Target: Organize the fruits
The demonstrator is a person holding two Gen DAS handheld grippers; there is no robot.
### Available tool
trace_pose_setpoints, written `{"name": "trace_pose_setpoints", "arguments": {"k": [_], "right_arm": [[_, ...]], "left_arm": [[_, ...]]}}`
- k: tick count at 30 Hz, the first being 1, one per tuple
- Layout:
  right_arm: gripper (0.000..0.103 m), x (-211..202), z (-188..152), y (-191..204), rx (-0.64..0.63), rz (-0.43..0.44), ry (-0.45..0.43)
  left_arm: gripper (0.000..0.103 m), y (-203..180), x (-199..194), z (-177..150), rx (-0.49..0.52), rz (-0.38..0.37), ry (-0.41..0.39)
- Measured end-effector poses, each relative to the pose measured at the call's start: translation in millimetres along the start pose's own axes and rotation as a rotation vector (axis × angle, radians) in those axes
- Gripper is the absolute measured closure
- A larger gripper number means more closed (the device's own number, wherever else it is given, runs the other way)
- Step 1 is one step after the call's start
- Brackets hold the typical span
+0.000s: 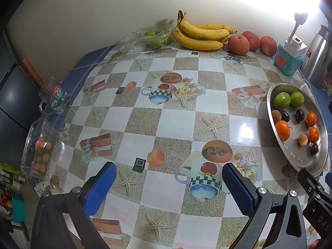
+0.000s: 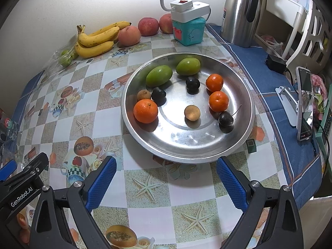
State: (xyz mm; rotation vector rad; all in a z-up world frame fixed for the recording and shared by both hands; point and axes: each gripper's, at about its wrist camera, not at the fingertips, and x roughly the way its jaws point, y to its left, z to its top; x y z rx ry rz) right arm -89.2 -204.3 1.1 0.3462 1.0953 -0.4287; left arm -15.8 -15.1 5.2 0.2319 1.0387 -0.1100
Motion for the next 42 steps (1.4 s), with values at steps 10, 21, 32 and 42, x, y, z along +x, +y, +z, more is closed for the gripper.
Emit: {"name": "trace_pose_setpoints", "arguments": {"k": [10, 21, 32, 42], "right_arm": [[0.006, 0.7, 0.0, 0.2, 0.001, 0.0, 0.001], [0.006, 1.3, -0.7, 0.4, 0.001, 0.0, 0.003], [0.006, 1.4, -0.9, 0.2, 0.003, 0.0, 0.002], [0.006, 3.3, -1.5, -2.6, 0.015, 0.003, 0.01]], "left_arm": [[0.0, 0.1, 1.1, -1.1, 0.001, 0.0, 0.003], [0.0, 1.2, 3.1, -1.9, 0.005, 0.0, 0.007], [0.0, 1.7, 3.5, -3.0, 0.005, -0.001, 0.008], [0.0, 1.3, 3.1, -1.3, 0.007, -0.002, 0.008]]}}
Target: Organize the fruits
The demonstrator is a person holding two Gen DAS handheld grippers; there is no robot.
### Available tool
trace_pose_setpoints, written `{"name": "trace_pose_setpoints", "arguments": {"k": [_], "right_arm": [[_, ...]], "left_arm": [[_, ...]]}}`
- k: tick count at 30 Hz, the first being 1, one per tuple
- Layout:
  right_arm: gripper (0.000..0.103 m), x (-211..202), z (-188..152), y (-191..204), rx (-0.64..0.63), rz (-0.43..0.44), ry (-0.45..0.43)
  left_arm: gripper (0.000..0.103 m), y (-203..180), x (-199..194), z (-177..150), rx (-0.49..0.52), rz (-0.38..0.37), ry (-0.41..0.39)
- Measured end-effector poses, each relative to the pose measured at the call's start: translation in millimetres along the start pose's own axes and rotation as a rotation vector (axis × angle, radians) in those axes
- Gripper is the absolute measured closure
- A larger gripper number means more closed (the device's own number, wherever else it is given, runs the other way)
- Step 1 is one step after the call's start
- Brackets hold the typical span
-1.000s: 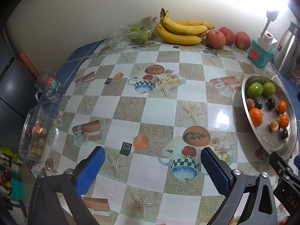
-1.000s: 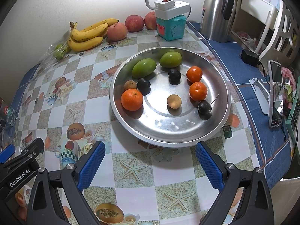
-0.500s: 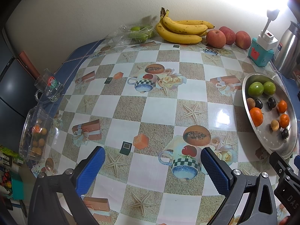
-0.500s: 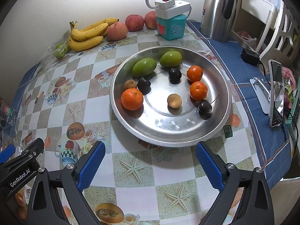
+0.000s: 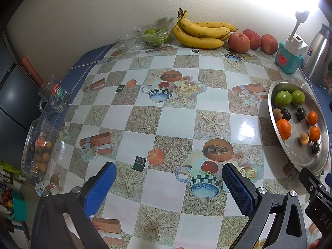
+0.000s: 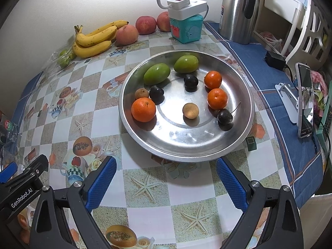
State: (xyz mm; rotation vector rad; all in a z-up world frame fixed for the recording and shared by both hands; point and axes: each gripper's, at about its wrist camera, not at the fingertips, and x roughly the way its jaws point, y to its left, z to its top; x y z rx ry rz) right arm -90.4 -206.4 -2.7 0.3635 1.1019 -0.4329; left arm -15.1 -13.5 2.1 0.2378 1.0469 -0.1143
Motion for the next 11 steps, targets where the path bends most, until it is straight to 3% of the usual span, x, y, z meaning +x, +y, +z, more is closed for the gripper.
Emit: {"name": "trace_pose_setpoints", "arguments": {"k": [11], "right_arm": [[0.006, 0.0, -0.7, 0.1, 0.0, 0.001, 0.001]], "left_arm": [[0.0, 0.0, -1.1, -0.7, 0.001, -0.013, -0.004]]}}
